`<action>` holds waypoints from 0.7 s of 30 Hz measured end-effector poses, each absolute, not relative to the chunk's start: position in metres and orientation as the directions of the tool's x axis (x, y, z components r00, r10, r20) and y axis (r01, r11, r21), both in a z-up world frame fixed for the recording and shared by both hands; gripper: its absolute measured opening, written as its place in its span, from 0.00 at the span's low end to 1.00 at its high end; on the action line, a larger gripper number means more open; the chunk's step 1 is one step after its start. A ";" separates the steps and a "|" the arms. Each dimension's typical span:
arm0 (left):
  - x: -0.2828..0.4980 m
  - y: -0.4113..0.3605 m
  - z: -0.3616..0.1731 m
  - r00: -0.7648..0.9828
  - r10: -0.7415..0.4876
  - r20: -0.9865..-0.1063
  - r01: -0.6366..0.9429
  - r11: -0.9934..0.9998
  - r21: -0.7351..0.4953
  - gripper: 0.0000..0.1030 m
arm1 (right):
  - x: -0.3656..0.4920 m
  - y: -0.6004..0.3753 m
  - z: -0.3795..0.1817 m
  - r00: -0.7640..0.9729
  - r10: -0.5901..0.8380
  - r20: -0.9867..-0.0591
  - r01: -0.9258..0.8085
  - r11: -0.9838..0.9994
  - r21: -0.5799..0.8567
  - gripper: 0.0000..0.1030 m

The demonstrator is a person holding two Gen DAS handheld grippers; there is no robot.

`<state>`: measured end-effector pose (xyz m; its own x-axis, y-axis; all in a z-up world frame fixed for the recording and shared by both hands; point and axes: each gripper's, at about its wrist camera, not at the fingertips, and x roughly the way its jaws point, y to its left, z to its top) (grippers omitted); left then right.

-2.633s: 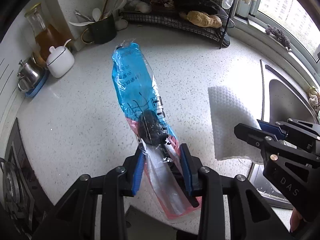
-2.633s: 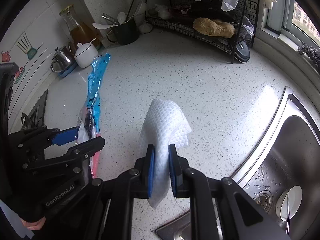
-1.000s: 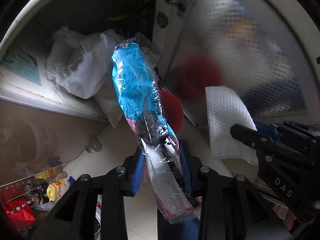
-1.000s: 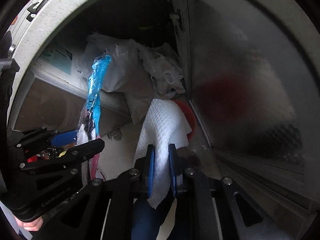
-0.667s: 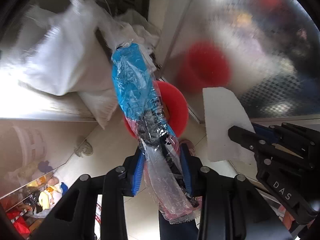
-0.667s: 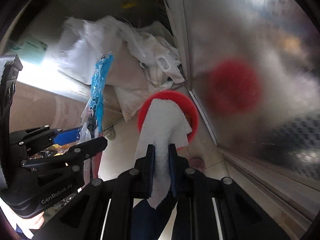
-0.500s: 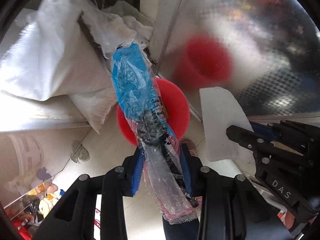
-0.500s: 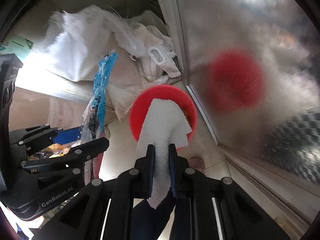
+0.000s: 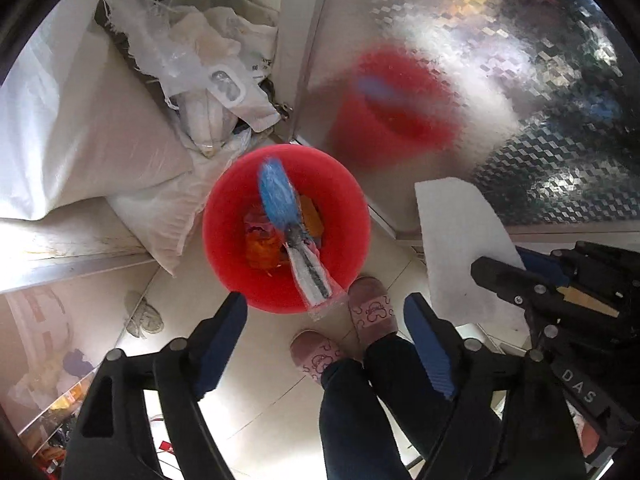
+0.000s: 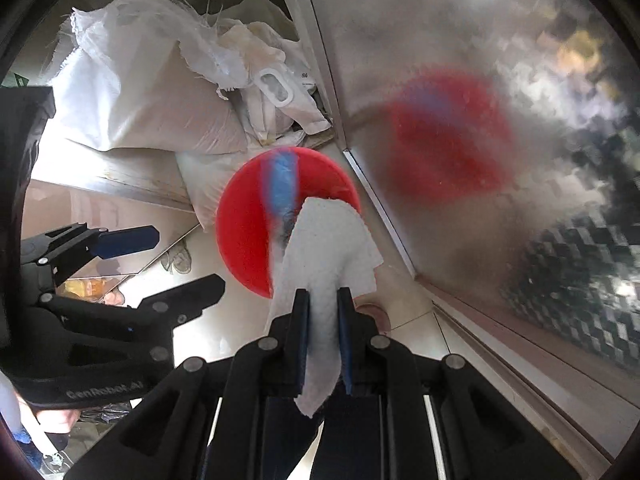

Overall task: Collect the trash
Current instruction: 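Open the left gripper to drop the utensil packet into the bin, then open the right gripper to drop the wet wipe into the bin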

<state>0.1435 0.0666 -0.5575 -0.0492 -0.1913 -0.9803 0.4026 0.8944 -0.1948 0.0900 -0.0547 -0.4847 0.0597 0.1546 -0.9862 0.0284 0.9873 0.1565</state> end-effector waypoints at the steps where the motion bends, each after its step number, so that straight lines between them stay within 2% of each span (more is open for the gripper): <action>1: 0.142 0.063 -0.551 -0.049 -0.196 -0.979 0.395 0.897 -0.199 0.79 | 0.090 -0.054 -0.483 0.060 0.154 -0.986 0.028 0.987 0.156 0.12; 7: 0.142 0.080 -0.531 -0.025 -0.192 -0.981 0.341 0.921 -0.189 0.79 | 0.096 -0.040 -0.481 0.056 0.166 -0.985 -0.019 0.986 0.165 0.12; 21: 0.149 0.140 -0.542 0.022 -0.156 -0.987 0.231 0.962 -0.147 0.81 | 0.118 0.010 -0.490 0.061 0.173 -0.983 -0.163 0.973 0.161 0.12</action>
